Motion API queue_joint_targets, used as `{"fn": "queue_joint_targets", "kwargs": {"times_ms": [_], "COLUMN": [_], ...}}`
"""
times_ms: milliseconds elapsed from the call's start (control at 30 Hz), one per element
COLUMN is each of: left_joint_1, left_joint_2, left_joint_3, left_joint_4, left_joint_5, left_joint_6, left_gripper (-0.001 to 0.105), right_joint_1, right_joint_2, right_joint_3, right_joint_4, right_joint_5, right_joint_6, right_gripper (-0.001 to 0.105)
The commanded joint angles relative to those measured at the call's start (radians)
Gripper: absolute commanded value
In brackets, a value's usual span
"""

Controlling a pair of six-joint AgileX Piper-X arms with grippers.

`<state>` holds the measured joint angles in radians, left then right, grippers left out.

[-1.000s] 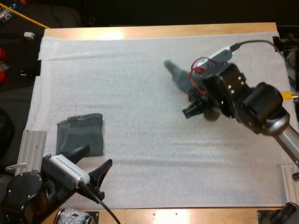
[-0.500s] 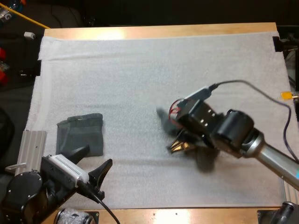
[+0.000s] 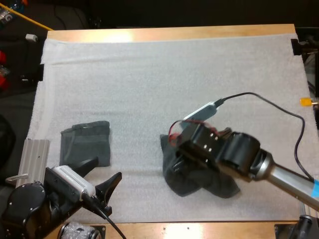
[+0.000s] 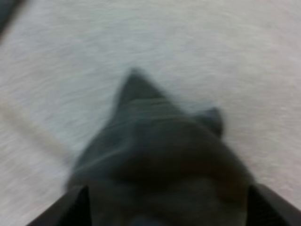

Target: Pick towel from pile, fold and stack

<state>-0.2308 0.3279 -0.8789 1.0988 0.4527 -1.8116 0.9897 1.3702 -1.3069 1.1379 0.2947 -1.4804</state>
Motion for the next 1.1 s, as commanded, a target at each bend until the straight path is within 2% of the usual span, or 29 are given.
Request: {"fn": "queue_joint_targets", "kwargs": {"times_ms": [0,233,300,433,567,833,1067], "left_joint_1": [-0.004,-0.004,-0.004,-0.004,-0.004,-0.004,-0.004], "left_joint_2": [0.004,0.004,0.004,0.004,0.004,0.004,0.004], "left_joint_3": [-0.003,-0.003,-0.003,-0.003,-0.003,-0.003,-0.003], "left_joint_4": [0.000,0.035,0.054,0.060,0.060,0.060,0.060], "left_joint_5": [0.025,0.046,0.046,0.046,0.046,0.046,0.046], "left_joint_6": [-0.014,-0.015,-0.015,-0.015,-0.015,-0.017,-0.024], "left_gripper": [0.065,0.065,0.065,0.065,0.065,0.065,0.065], "right_joint_1": [-0.035,-0.192,-0.227,-0.294,-0.338,-0.348,-0.346], "right_joint_2": [0.000,0.000,0.000,0.000,0.004,0.120,0.237], "right_joint_3": [0.015,0.141,0.182,0.292,0.374,0.384,0.384], "right_joint_4": [-0.007,-0.045,-0.088,-0.229,-0.369,-0.453,-0.459], "right_joint_5": [0.005,-0.040,-0.085,-0.297,-0.322,-0.449,-0.458], "right_joint_6": [0.005,-0.005,-0.010,-0.019,-0.006,0.006,0.043], "right_gripper": [0.065,0.065,0.063,0.054,0.051,0.051,0.051]}}
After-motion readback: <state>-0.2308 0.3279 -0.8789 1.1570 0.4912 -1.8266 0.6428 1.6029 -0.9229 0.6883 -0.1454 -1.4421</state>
